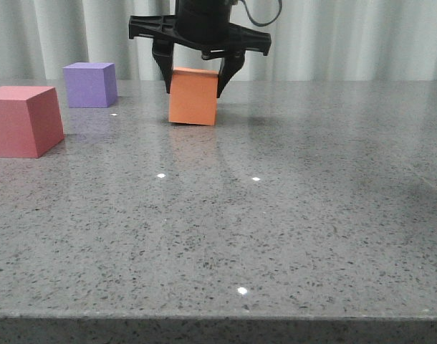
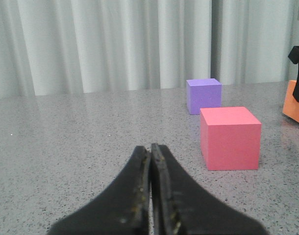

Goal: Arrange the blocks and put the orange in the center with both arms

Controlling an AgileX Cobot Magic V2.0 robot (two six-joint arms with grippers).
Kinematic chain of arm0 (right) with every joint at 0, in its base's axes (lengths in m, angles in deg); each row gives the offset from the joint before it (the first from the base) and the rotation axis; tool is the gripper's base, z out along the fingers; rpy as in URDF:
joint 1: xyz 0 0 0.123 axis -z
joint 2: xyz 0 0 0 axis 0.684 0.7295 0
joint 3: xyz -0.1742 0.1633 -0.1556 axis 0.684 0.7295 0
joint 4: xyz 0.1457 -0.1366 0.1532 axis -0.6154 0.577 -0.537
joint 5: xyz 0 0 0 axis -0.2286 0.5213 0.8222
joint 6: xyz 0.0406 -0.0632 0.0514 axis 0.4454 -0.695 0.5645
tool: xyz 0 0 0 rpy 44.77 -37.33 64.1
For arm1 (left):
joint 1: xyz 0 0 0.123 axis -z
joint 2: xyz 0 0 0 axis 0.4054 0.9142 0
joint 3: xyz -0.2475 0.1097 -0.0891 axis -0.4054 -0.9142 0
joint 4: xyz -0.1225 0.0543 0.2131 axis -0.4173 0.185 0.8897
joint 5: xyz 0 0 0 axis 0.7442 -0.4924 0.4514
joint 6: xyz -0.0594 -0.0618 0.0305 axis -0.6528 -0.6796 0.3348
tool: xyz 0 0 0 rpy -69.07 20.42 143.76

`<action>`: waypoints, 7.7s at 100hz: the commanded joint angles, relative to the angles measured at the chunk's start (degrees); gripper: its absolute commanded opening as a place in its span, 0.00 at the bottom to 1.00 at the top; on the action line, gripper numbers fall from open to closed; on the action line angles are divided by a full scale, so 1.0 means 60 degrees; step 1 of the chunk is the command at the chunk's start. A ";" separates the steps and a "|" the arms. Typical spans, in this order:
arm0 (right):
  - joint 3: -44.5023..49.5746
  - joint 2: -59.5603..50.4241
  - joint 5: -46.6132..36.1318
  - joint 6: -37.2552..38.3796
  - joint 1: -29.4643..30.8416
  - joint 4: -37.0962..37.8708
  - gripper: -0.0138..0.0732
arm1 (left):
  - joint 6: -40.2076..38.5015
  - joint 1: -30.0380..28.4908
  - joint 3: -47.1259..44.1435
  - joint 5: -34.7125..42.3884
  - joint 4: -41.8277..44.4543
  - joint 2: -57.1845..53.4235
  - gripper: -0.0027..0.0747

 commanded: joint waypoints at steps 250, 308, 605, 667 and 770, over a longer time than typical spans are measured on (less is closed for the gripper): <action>1.6865 -1.7038 -0.8261 -0.4594 0.6388 -0.0291 0.91 | -0.0022 -0.0033 -0.0396 0.0823 -0.0064 -0.0294 0.01; 1.7305 -1.7715 -0.8318 -0.4594 0.6388 -0.0279 0.48 | -0.0022 -0.0033 -0.0396 0.0823 -0.0064 -0.0294 0.01; 1.7305 -1.7715 -0.8307 -0.4594 0.6388 -0.0279 0.08 | -0.0084 0.1683 1.1148 -0.6947 -0.1978 1.0574 0.88; 1.7305 -1.7715 -0.8307 -0.4594 0.6388 -0.0279 0.08 | -0.2435 0.4922 1.6388 -0.7324 0.0069 1.6222 0.88; 1.7305 -1.7715 -0.8307 -0.4594 0.6388 -0.0279 0.08 | -0.3807 0.5459 1.9243 -0.7976 0.1331 1.9758 0.88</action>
